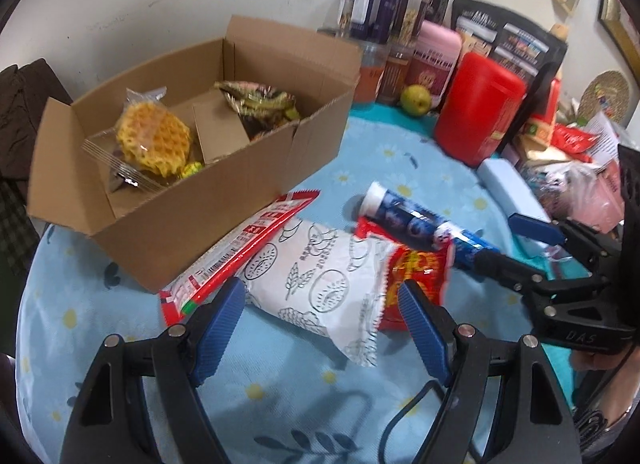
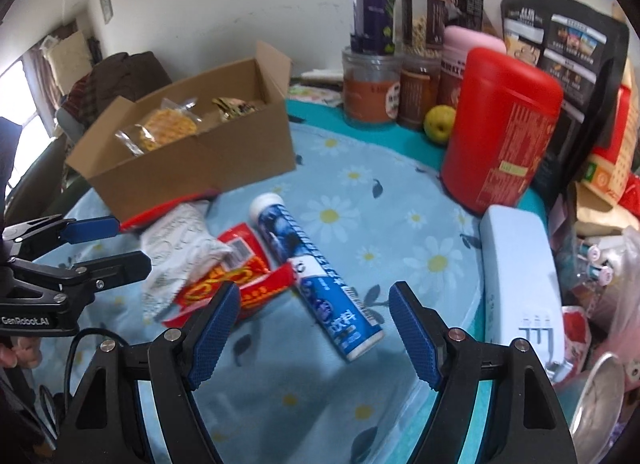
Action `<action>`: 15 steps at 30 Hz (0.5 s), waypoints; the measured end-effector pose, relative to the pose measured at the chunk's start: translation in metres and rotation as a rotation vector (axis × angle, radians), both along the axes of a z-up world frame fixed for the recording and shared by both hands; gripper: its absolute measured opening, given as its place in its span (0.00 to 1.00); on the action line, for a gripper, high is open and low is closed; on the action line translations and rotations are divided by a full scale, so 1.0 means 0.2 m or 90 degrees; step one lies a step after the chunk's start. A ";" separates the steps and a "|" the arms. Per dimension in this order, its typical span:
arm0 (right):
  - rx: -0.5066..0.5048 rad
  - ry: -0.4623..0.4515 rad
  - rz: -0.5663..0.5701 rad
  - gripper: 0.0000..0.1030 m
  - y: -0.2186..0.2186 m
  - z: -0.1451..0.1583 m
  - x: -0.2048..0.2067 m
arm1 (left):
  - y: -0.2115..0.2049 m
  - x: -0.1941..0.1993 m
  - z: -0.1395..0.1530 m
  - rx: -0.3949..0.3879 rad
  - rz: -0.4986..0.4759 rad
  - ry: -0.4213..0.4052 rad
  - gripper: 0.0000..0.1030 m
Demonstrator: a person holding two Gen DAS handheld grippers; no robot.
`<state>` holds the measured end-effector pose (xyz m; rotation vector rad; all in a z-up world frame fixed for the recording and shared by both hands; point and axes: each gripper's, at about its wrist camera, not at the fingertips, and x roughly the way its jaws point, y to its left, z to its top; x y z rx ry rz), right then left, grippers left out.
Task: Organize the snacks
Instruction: 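Grasp the white bread bag with the left tool while the right tool grasps the blue tube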
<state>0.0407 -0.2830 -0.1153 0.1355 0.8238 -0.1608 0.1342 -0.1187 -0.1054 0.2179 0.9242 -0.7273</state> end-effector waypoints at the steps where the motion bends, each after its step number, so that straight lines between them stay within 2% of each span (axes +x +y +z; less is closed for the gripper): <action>1: -0.002 0.003 0.002 0.73 -0.01 -0.01 0.01 | -0.01 0.02 -0.02 0.008 -0.002 0.003 0.77; 4: -0.012 0.014 -0.002 0.72 -0.03 -0.05 0.03 | -0.04 0.06 -0.06 0.026 -0.006 0.005 0.77; 9: 0.002 0.048 -0.006 0.69 -0.08 -0.13 0.08 | -0.07 0.10 -0.09 0.025 -0.028 0.008 0.77; 11: 0.004 0.061 -0.002 0.65 -0.09 -0.15 0.10 | -0.09 0.11 -0.10 0.036 -0.034 0.003 0.77; 13: 0.007 0.069 0.003 0.64 -0.09 -0.18 0.12 | -0.11 0.12 -0.12 0.037 -0.044 0.009 0.80; 15: 0.007 0.076 0.008 0.58 -0.09 -0.20 0.14 | -0.10 0.15 -0.13 0.034 -0.042 0.019 0.85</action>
